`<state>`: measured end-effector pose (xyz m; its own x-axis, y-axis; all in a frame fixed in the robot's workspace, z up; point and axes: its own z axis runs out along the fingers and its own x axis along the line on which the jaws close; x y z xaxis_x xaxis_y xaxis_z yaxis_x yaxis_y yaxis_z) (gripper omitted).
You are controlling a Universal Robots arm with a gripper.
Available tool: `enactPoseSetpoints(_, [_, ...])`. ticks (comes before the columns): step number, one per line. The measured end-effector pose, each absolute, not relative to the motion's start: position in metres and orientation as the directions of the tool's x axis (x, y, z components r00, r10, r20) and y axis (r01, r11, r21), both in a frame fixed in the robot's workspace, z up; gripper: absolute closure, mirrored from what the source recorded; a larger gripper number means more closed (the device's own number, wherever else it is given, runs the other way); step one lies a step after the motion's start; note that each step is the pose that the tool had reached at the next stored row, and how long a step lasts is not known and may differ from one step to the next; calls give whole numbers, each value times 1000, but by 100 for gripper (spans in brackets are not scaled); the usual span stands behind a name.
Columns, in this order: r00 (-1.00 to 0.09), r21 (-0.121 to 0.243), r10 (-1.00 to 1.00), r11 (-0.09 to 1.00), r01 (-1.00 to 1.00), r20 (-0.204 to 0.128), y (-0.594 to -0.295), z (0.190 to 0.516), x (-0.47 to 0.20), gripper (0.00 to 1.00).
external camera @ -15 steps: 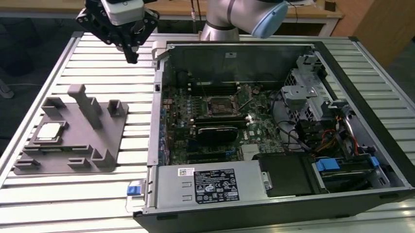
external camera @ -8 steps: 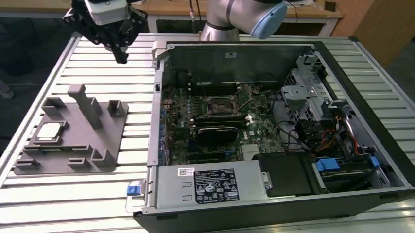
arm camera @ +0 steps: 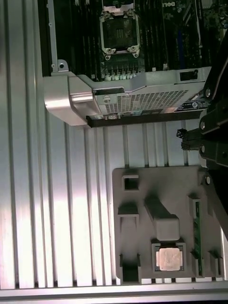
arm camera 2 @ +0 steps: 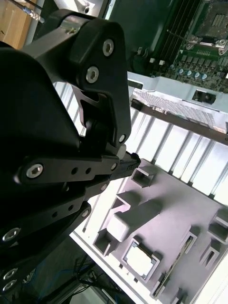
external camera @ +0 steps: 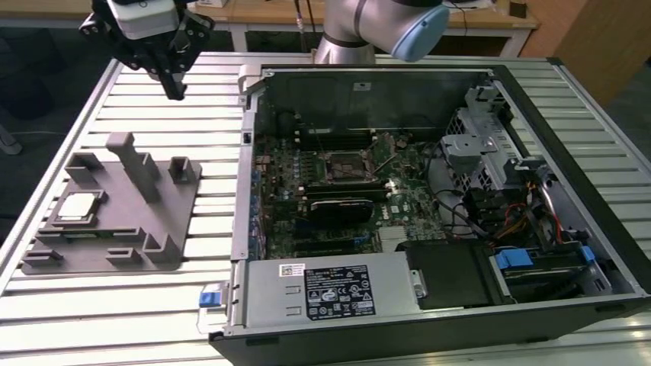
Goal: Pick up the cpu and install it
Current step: 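Reach for the cpu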
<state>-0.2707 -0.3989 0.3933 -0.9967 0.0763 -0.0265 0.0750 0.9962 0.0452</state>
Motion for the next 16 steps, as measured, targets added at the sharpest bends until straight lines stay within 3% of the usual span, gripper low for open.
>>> enactPoseSetpoints(16, [-997,46,76,996,75,-26,-399,393,-291,89])
